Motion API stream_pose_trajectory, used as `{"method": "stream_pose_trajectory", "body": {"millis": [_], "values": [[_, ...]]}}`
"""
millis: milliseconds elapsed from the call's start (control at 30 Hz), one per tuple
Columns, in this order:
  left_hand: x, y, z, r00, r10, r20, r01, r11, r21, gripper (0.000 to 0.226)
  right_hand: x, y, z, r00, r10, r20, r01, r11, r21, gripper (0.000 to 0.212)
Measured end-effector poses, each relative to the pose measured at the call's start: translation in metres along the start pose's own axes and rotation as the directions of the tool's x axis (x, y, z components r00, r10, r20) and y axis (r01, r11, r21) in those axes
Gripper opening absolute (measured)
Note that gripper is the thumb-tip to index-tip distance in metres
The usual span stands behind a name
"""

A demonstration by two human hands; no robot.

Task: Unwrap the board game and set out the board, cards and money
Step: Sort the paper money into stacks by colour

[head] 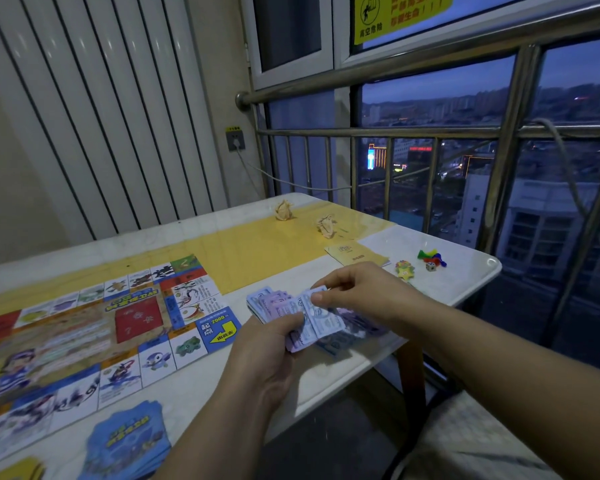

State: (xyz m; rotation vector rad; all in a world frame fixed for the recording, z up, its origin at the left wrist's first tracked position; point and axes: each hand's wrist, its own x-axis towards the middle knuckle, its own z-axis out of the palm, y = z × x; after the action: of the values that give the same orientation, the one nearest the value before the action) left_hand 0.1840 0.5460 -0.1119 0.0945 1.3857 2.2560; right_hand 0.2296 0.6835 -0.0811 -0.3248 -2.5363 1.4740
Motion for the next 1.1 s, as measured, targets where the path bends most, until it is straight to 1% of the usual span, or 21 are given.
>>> {"method": "stream_pose_trajectory", "body": {"millis": [67,133,233,300,400,467,500,533,567,600,633,667,733,767,800,833,900,967,1033,1100], "values": [[-0.003,-0.001,0.003,0.999,0.036,-0.013,-0.035,0.999,0.031,0.020,0.000,0.000,0.004,1.000,0.002,0.017,-0.001,1.000,-0.022,0.021],[-0.004,-0.003,0.005,0.999,0.048,-0.008,-0.048,0.999,0.026,0.023,0.003,0.001,0.006,1.000,-0.009,0.010,0.010,1.000,-0.030,0.018],[-0.003,-0.005,0.004,1.000,0.020,-0.005,-0.020,1.000,-0.012,0.019,0.006,0.002,0.005,0.999,-0.037,-0.003,0.037,0.999,-0.030,0.021],[0.001,-0.003,0.002,0.998,-0.042,-0.057,0.036,0.993,-0.110,0.017,0.009,0.003,0.002,0.999,-0.040,-0.022,0.039,0.998,-0.047,0.023],[0.002,0.009,0.000,0.984,-0.139,-0.111,0.104,0.957,-0.270,0.008,0.011,0.002,-0.007,0.998,-0.026,-0.058,0.021,0.997,-0.081,0.023],[0.000,0.016,-0.003,0.981,-0.160,-0.113,0.118,0.943,-0.311,0.009,0.012,0.004,-0.007,0.999,-0.018,-0.029,0.013,0.987,-0.159,0.022],[-0.001,0.019,-0.004,0.979,-0.176,-0.104,0.132,0.934,-0.333,0.010,0.012,0.005,-0.005,1.000,-0.014,-0.011,0.011,0.973,-0.232,0.023],[-0.001,0.022,-0.005,0.977,-0.194,-0.085,0.153,0.924,-0.349,0.012,0.013,0.008,-0.003,1.000,-0.018,-0.015,0.012,0.946,-0.323,0.028],[-0.003,0.024,-0.006,0.975,-0.215,-0.054,0.181,0.913,-0.365,0.015,0.014,0.010,0.000,0.998,-0.042,-0.051,0.018,0.913,-0.407,0.038],[-0.003,0.025,-0.007,0.972,-0.233,-0.018,0.209,0.902,-0.377,0.016,0.013,0.011,0.002,0.991,-0.095,-0.096,0.041,0.888,-0.458,0.047],[-0.003,0.025,-0.007,0.970,-0.244,0.017,0.232,0.894,-0.383,0.017,0.009,0.008,0.002,0.981,-0.157,-0.114,0.086,0.878,-0.471,0.057],[-0.003,0.024,-0.007,0.968,-0.246,0.054,0.248,0.893,-0.377,0.020,0.005,0.003,0.001,0.973,-0.218,-0.079,0.161,0.880,-0.447,0.066],[-0.003,0.023,-0.008,0.960,-0.250,0.123,0.277,0.904,-0.325,0.027,-0.008,-0.010,0.000,0.955,-0.268,0.129,0.298,0.877,-0.378,0.088],[-0.004,0.021,-0.008,0.951,-0.262,0.166,0.301,0.909,-0.290,0.032,-0.014,-0.016,0.001,0.934,-0.272,0.231,0.345,0.853,-0.391,0.098],[-0.006,0.020,-0.007,0.936,-0.281,0.211,0.331,0.907,-0.261,0.038,-0.018,-0.019,0.003,0.914,-0.275,0.299,0.386,0.815,-0.432,0.106],[-0.009,0.019,-0.005,0.921,-0.303,0.245,0.358,0.906,-0.226,0.041,-0.020,-0.020,0.005,0.901,-0.279,0.332,0.414,0.778,-0.472,0.111],[-0.014,0.016,0.000,0.899,-0.323,0.295,0.372,0.919,-0.131,0.037,-0.018,-0.020,0.007,0.896,-0.273,0.349,0.425,0.751,-0.505,0.113],[-0.017,0.014,0.003,0.895,-0.321,0.311,0.354,0.934,-0.053,0.029,-0.015,-0.019,0.006,0.901,-0.251,0.353,0.409,0.760,-0.504,0.109],[-0.016,0.013,0.003,0.891,-0.316,0.325,0.339,0.941,-0.014,0.027,-0.013,-0.020,0.004,0.902,-0.256,0.347,0.411,0.750,-0.518,0.100],[-0.016,0.013,0.002,0.878,-0.311,0.364,0.337,0.941,-0.010,0.029,-0.013,-0.021,0.002,0.898,-0.276,0.343,0.428,0.733,-0.528,0.092]]}}
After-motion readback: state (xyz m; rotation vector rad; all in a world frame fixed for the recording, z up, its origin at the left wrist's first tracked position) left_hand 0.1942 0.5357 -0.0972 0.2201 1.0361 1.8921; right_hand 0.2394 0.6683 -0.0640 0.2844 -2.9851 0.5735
